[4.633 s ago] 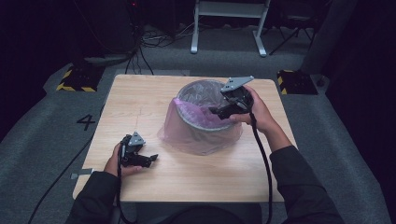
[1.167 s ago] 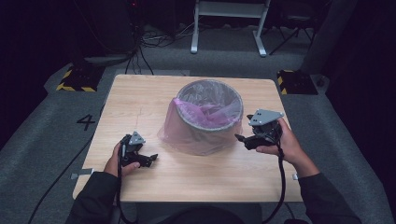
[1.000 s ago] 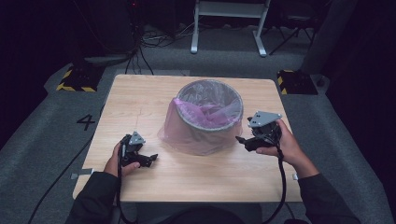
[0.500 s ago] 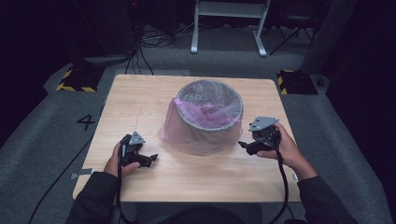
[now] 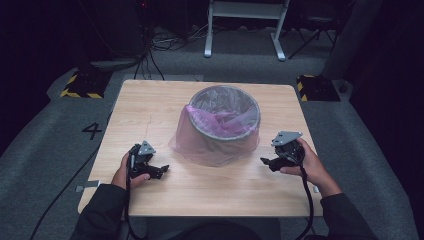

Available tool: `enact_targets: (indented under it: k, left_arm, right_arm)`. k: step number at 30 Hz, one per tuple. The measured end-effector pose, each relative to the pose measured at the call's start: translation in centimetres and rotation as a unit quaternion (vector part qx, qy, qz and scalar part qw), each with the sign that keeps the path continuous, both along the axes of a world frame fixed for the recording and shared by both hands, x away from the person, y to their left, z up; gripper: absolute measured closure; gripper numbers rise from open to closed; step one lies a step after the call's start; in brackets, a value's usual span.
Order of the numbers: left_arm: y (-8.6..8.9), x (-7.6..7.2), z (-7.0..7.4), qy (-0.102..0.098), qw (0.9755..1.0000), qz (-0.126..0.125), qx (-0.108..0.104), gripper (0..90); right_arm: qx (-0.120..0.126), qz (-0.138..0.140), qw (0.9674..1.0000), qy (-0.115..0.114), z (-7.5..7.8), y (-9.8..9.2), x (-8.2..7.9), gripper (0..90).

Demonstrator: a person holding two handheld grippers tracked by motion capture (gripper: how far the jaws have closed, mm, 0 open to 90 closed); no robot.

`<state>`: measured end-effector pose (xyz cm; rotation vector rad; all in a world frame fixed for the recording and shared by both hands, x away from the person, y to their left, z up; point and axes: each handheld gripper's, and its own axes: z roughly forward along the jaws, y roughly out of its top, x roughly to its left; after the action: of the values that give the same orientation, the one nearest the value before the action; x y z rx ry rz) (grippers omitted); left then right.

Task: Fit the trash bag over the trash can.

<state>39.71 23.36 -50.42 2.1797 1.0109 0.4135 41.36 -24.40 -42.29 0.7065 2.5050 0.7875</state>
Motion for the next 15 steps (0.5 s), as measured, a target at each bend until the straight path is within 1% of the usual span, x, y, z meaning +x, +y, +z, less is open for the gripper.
enact_targets:
  k: [2,5,7,8,11,14,15]
  left_arm:
    - [0.0,0.0,0.0,0.000,1.0000,0.000,0.000,8.7]
    - [0.0,0.0,0.0,0.000,1.0000,0.000,0.000,8.7]
    - [0.0,0.0,0.0,0.000,1.0000,0.000,0.000,8.7]
    - [0.0,0.0,0.0,0.000,1.0000,0.000,0.000,8.7]
    - [0.0,0.0,0.0,0.000,1.0000,0.000,0.000,8.7]
    - [0.0,0.0,0.0,0.000,1.0000,0.000,0.000,8.7]
    - [0.0,0.0,0.0,0.000,1.0000,0.000,0.000,8.7]
  right_arm:
    - [0.007,-0.003,1.0000,0.004,-0.5,-0.5,-0.1,20.3]
    - [-0.010,-0.016,0.9998,-0.001,-1.4,-1.0,0.0,20.5]
    - [-0.010,-0.018,0.9998,0.003,-1.9,-1.3,-0.1,20.5]
    - [-0.011,-0.018,0.9998,0.001,-2.1,-1.5,-0.2,20.5]
    - [-0.006,-0.027,0.9996,0.001,-2.7,-2.1,-0.3,20.5]
    - [0.005,-0.031,0.9995,0.003,-3.1,-2.6,-0.5,20.5]
    - [0.006,-0.031,0.9995,0.000,-3.2,-2.8,-0.6,20.5]
